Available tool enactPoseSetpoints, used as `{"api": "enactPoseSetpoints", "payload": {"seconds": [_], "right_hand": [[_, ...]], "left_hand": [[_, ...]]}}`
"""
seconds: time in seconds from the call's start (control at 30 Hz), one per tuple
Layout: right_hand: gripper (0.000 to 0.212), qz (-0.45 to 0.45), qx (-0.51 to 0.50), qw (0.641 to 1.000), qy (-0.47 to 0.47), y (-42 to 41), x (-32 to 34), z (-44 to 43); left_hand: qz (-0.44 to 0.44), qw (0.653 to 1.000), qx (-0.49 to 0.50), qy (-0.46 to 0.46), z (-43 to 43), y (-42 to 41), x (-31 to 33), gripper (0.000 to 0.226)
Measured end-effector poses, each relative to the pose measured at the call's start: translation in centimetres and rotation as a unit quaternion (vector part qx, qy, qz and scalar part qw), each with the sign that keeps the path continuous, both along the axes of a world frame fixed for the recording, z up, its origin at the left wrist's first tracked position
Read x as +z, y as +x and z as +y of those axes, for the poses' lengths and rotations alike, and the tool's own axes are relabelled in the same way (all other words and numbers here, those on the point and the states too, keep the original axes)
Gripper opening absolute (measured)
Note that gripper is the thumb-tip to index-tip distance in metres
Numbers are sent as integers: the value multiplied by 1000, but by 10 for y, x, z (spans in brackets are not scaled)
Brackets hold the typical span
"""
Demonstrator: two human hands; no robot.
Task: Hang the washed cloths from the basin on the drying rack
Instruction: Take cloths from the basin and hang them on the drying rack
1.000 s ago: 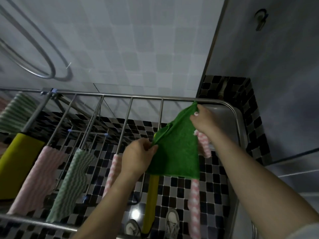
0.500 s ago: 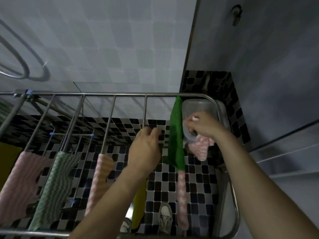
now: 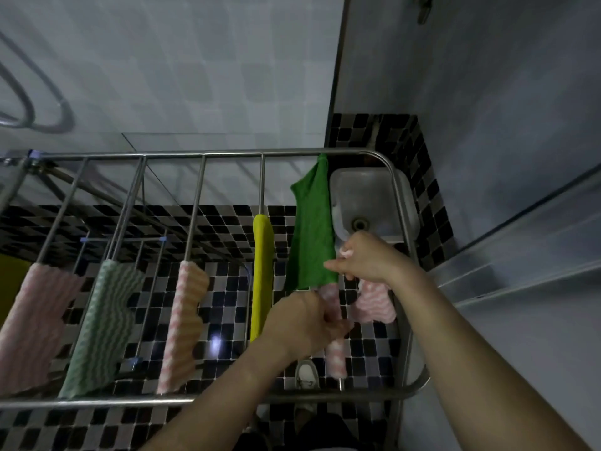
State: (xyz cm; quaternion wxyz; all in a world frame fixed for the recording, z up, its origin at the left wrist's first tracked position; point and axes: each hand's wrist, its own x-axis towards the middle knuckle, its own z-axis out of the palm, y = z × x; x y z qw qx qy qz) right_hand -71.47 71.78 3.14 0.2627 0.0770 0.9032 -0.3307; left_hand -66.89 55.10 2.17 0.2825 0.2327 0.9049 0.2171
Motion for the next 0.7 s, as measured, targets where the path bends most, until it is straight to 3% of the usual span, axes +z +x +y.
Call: {"api": "enactPoseSetpoints", "payload": {"seconds": [0.13, 0.23, 0.4, 0.6, 0.7], "right_hand": [[45, 20, 13, 999, 36, -2, 1, -5], [43, 47, 11, 996, 70, 2, 3, -11], [43, 114, -24, 989, 92, 3, 3, -13], [49, 62, -15, 997, 53, 9, -4, -7], [51, 89, -64, 994, 23, 3, -4, 4]], "left_hand": [[-33, 998, -26, -48, 5, 5, 10, 44], [-93, 996, -6, -14, 3, 10, 8, 27], [-253, 965, 27, 65, -2, 24, 1, 23], [-156, 987, -20, 25, -4, 24, 2, 36], [-93, 990, 79, 64, -5, -5, -2, 34]]}}
